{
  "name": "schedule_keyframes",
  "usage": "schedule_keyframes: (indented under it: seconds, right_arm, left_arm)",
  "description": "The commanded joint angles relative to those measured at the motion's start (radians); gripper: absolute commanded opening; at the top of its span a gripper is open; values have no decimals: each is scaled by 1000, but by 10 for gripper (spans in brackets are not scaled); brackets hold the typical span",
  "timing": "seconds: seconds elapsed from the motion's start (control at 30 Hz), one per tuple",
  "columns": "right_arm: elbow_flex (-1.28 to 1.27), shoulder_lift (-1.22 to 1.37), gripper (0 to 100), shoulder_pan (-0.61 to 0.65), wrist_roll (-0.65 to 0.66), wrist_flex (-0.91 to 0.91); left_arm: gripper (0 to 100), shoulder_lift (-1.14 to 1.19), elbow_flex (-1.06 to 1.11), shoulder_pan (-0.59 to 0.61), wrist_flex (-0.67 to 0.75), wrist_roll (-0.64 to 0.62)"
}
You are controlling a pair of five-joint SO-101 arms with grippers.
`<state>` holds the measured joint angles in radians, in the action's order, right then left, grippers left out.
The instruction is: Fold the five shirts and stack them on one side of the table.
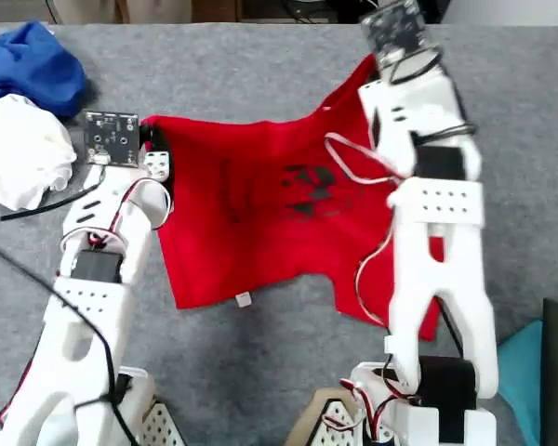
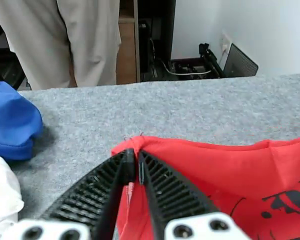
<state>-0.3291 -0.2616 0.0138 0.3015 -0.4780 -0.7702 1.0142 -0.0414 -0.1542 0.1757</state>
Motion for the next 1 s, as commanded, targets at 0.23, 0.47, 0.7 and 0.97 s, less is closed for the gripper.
schedule_keyframes:
  seconds: [0.23,0.47,0.7,0.97]
  right_arm:
    - [-1,180,5,15,-2,261]
    - [321,464,5,-16,-3,256]
    - [688,774,5,-64,-3,253]
    - [1106,1043,5,-73,-3,147]
  left_arm:
    - [19,510,-304,37,69,-34]
    - [19,796,-606,37,68,-95]
    - [19,974,-792,37,68,-127]
    - [19,1067,-907,84,68,-178]
